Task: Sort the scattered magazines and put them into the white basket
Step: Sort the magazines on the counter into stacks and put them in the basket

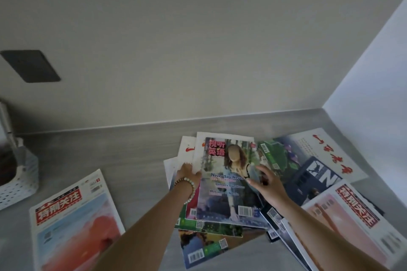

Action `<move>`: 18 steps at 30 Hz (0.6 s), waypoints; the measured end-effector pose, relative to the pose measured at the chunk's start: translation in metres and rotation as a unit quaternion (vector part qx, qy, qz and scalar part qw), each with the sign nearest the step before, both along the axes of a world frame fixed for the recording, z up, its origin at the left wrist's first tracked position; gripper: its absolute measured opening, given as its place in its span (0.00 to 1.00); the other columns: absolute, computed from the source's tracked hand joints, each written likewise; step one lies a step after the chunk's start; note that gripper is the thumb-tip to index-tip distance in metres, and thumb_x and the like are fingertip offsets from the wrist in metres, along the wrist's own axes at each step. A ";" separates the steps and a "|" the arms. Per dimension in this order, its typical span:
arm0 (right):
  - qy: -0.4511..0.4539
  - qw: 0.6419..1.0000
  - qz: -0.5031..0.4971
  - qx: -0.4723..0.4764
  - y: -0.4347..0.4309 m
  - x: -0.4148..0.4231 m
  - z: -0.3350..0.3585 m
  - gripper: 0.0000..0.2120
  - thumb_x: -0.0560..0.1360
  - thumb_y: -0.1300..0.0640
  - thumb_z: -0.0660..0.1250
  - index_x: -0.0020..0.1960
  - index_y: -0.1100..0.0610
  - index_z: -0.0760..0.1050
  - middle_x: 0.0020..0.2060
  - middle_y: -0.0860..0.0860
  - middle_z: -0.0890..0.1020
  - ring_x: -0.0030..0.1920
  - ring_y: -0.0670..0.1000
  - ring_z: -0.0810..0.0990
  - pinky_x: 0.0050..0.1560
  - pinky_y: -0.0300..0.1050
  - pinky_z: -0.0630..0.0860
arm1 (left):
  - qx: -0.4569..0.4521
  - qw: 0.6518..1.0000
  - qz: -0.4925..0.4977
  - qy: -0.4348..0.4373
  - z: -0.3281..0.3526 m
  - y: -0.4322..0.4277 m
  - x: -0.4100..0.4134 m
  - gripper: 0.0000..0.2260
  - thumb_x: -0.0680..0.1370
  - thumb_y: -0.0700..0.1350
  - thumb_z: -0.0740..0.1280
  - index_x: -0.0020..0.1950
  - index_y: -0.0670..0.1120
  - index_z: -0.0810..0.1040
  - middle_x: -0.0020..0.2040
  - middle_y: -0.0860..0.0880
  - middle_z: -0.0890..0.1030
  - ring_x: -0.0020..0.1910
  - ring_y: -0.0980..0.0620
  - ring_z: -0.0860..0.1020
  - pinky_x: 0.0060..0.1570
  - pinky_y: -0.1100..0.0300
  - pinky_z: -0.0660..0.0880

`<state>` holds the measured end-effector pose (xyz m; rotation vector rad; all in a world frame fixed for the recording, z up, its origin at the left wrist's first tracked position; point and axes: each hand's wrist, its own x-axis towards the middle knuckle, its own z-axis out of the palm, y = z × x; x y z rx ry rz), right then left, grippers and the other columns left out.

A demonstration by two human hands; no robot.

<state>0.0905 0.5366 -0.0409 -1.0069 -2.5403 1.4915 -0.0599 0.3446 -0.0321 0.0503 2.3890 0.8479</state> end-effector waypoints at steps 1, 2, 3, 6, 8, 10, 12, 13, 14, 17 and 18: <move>0.005 1.000 -0.009 -0.002 -0.001 -0.001 -0.001 0.25 0.70 0.55 0.73 0.64 0.58 0.72 0.61 0.51 0.76 0.61 0.51 0.74 0.64 0.44 0.69 | 0.009 1.000 0.013 -0.006 0.000 0.002 0.000 0.18 0.77 0.44 0.62 0.66 0.39 0.70 0.63 0.40 0.75 0.60 0.42 0.74 0.60 0.55 0.72; 0.013 1.000 -0.016 -0.001 -0.001 -0.003 -0.002 0.23 0.70 0.56 0.73 0.63 0.59 0.73 0.60 0.51 0.77 0.60 0.51 0.74 0.63 0.44 0.69 | 0.026 0.999 0.019 -0.011 0.001 0.003 -0.001 0.17 0.77 0.44 0.61 0.63 0.38 0.73 0.61 0.39 0.77 0.56 0.42 0.77 0.54 0.57 0.73; 0.017 1.000 -0.020 0.003 -0.001 -0.005 -0.002 0.21 0.70 0.57 0.73 0.61 0.60 0.74 0.58 0.52 0.78 0.60 0.52 0.75 0.62 0.44 0.69 | 0.046 0.999 0.019 -0.016 0.002 0.003 -0.001 0.16 0.78 0.44 0.60 0.62 0.38 0.74 0.59 0.38 0.78 0.52 0.43 0.78 0.49 0.58 0.74; 0.027 0.999 -0.041 -0.010 -0.001 -0.009 -0.004 0.19 0.71 0.60 0.72 0.60 0.61 0.74 0.57 0.53 0.78 0.59 0.53 0.76 0.61 0.45 0.70 | 0.104 0.994 -0.007 -0.024 0.005 0.006 0.005 0.19 0.80 0.47 0.55 0.67 0.40 0.69 0.63 0.39 0.75 0.59 0.42 0.74 0.58 0.54 0.71; 0.024 0.998 -0.058 -0.031 0.000 -0.013 -0.001 0.20 0.72 0.58 0.71 0.62 0.61 0.73 0.56 0.51 0.77 0.58 0.53 0.75 0.59 0.44 0.71 | 0.140 0.990 -0.023 -0.001 0.011 0.007 0.008 0.19 0.81 0.48 0.52 0.68 0.41 0.68 0.65 0.41 0.74 0.63 0.43 0.72 0.63 0.54 0.68; 0.020 0.997 -0.061 -0.038 0.000 -0.017 0.004 0.21 0.73 0.54 0.69 0.63 0.60 0.72 0.54 0.50 0.76 0.57 0.52 0.75 0.57 0.43 0.70 | 0.168 0.985 -0.029 0.036 0.017 0.006 0.007 0.18 0.81 0.48 0.53 0.67 0.42 0.69 0.64 0.43 0.76 0.62 0.45 0.73 0.62 0.55 0.69; 0.034 0.999 -0.034 -0.006 -0.003 -0.022 0.007 0.23 0.74 0.52 0.67 0.66 0.59 0.70 0.60 0.52 0.76 0.61 0.51 0.73 0.63 0.46 0.68 | 0.171 0.981 -0.033 0.081 0.028 0.003 0.002 0.17 0.81 0.48 0.53 0.65 0.44 0.71 0.59 0.43 0.79 0.56 0.45 0.77 0.57 0.55 0.73; 0.037 0.999 -0.015 0.020 -0.007 -0.024 0.010 0.25 0.74 0.50 0.67 0.68 0.58 0.67 0.65 0.52 0.73 0.64 0.50 0.71 0.67 0.46 0.65 | 0.170 0.979 -0.037 0.102 0.033 0.001 -0.002 0.16 0.81 0.48 0.53 0.64 0.44 0.72 0.54 0.42 0.81 0.49 0.45 0.79 0.50 0.54 0.76; 0.040 0.998 0.003 0.046 -0.012 -0.027 0.013 0.27 0.74 0.48 0.66 0.70 0.56 0.65 0.68 0.50 0.70 0.66 0.48 0.68 0.68 0.46 0.63 | 0.170 0.977 -0.044 0.121 0.038 -0.002 -0.006 0.15 0.81 0.48 0.53 0.62 0.45 0.73 0.46 0.43 0.81 0.39 0.47 0.79 0.39 0.56 0.76; 0.079 0.994 0.038 0.073 -0.030 -0.045 0.026 0.27 0.74 0.46 0.66 0.69 0.54 0.65 0.65 0.50 0.71 0.61 0.47 0.71 0.62 0.40 0.69 | 0.173 0.969 -0.066 0.166 0.053 -0.017 -0.020 0.14 0.81 0.47 0.53 0.63 0.47 0.73 0.41 0.46 0.81 0.21 0.60 0.67 0.20 0.70 0.64; 0.078 0.994 0.046 0.069 -0.037 -0.052 0.031 0.28 0.73 0.45 0.66 0.69 0.53 0.64 0.65 0.50 0.72 0.56 0.46 0.74 0.62 0.45 0.71 | 0.176 0.965 -0.071 0.182 0.060 -0.024 -0.025 0.14 0.81 0.47 0.53 0.63 0.48 0.72 0.45 0.47 0.82 0.21 0.61 0.68 0.19 0.73 0.62</move>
